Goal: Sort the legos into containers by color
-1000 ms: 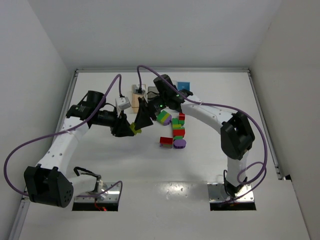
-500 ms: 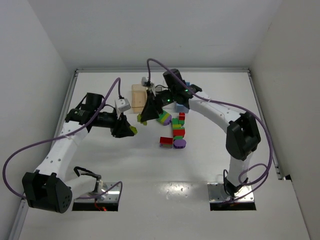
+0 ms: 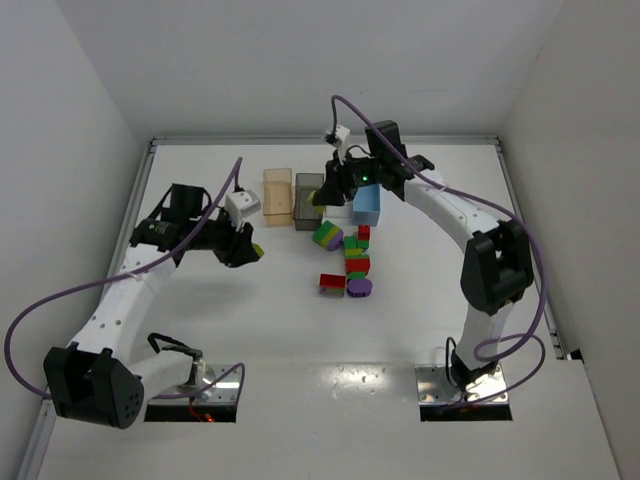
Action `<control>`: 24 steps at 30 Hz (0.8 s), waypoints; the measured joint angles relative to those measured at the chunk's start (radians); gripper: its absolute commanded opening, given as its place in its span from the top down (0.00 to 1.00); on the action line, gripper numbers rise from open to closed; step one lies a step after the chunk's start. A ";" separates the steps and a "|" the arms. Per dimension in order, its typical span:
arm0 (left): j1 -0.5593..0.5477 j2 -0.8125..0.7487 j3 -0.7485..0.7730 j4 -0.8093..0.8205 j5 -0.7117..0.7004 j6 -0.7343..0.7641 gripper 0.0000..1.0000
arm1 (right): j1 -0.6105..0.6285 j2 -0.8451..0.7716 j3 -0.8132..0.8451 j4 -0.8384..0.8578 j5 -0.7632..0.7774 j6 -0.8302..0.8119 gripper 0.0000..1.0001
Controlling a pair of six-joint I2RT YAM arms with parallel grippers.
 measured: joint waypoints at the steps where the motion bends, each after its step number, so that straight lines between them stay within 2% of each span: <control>1: 0.000 0.001 0.006 0.021 -0.033 -0.029 1.00 | -0.005 0.000 0.000 0.003 0.042 0.001 0.82; 10: 0.000 0.103 0.184 0.174 -0.294 -0.275 0.99 | -0.023 0.063 0.052 0.045 0.415 0.013 0.82; 16: -0.001 0.217 0.308 0.211 -0.394 -0.365 0.99 | -0.023 0.150 0.077 0.067 0.497 0.040 0.83; 24: -0.008 0.323 0.402 0.223 -0.426 -0.407 0.99 | -0.034 0.223 0.077 0.088 0.558 0.086 0.83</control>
